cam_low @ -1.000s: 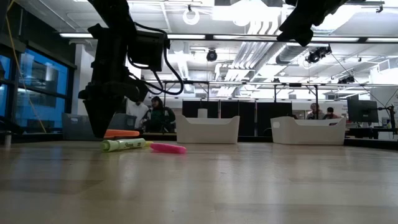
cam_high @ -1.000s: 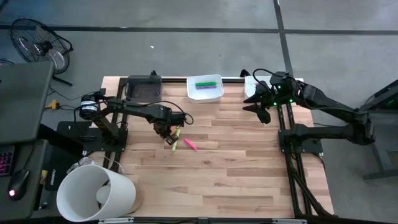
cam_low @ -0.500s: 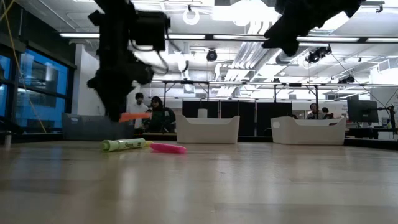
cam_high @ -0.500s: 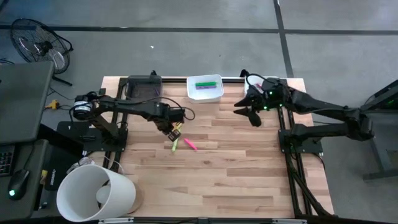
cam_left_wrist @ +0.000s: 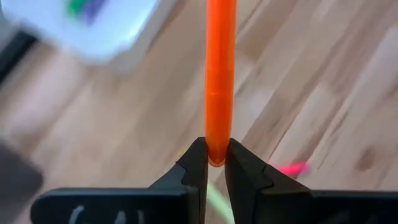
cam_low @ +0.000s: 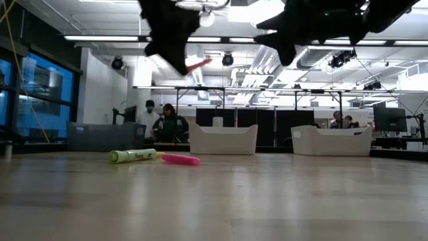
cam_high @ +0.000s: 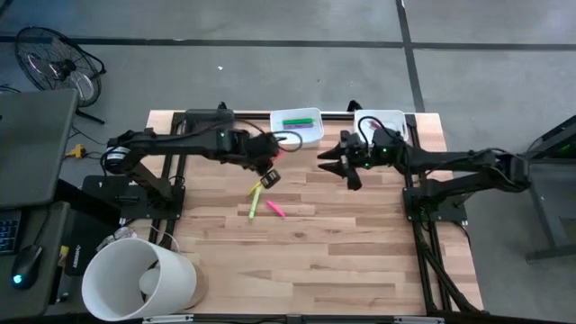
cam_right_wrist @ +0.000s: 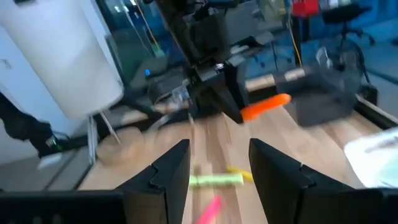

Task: Pick & Place Markers
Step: Put the orange pen into the black bin

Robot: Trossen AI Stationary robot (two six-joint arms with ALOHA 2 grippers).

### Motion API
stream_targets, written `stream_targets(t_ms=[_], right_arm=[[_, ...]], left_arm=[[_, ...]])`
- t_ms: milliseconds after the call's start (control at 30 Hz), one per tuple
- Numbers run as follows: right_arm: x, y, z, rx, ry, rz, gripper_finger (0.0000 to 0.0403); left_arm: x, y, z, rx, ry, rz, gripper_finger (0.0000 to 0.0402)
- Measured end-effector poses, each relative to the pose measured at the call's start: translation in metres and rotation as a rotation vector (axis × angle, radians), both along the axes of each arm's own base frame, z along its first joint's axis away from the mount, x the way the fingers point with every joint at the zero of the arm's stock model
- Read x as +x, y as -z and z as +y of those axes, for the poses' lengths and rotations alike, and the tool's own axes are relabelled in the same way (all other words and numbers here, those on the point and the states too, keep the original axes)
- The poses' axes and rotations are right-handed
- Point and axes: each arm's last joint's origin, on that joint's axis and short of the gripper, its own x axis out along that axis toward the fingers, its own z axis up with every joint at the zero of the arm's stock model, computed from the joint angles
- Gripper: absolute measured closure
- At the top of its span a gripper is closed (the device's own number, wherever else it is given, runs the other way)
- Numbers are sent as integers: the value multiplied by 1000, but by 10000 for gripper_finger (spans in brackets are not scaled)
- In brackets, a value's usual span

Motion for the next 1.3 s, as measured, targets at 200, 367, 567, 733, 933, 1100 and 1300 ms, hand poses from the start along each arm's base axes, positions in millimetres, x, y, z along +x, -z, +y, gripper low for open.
stream_targets(t_ms=[200,367,567,733,933,1100,1300], right_arm=[[18,-7,3,-39,-28,-114,249],[26,-13,0,-67,19,-144,249],[28,-19,-7,-54,54,-161,249],[29,-21,-15,-22,95,-164,249],[32,-18,-19,-2,67,-190,249],[35,-18,-19,-3,47,-217,249],[51,-27,-23,3,0,-234,249]], left_arm=[[12,-38,2,81,81,-173,365],[16,-51,2,115,106,-236,365],[18,-56,0,126,130,-267,365],[22,-59,-5,129,158,-311,365],[24,-61,-7,139,181,-338,365],[24,-61,-7,136,183,-338,365],[24,-61,-7,127,188,-340,365]])
